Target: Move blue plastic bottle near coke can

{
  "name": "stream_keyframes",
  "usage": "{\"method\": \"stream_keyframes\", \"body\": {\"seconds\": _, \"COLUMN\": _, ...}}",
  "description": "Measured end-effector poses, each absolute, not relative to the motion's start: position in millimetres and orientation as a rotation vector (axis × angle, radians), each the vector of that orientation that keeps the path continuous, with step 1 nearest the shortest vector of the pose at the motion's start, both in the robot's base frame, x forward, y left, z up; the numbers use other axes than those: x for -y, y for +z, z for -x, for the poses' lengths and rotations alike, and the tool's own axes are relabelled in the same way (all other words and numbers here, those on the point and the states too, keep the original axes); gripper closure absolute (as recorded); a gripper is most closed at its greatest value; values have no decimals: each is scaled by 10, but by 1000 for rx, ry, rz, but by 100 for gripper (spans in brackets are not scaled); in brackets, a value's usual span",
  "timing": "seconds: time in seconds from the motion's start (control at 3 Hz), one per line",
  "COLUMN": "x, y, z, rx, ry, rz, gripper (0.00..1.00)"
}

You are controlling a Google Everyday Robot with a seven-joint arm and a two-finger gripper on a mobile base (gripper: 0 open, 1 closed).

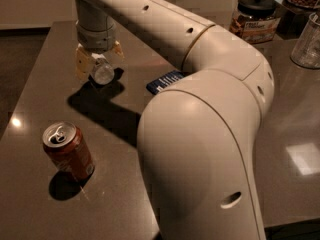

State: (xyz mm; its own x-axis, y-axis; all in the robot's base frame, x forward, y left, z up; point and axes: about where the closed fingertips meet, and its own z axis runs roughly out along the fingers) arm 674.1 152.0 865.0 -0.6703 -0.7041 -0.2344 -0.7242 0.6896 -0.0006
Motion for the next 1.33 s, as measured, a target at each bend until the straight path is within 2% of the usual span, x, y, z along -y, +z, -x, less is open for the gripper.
{"method": "stream_keyframes", "body": {"seconds": 1.0, "x": -1518, "y": 8846, "z": -6423, "rx": -2608, "ry": 209, "rz": 1229, "gripper": 88}}
{"method": "stream_keyframes", "body": {"seconds": 1.33, "x": -1319, "y": 8927, "z": -6126, "rx": -2566, "ry": 231, "rz": 1298, "gripper": 100}}
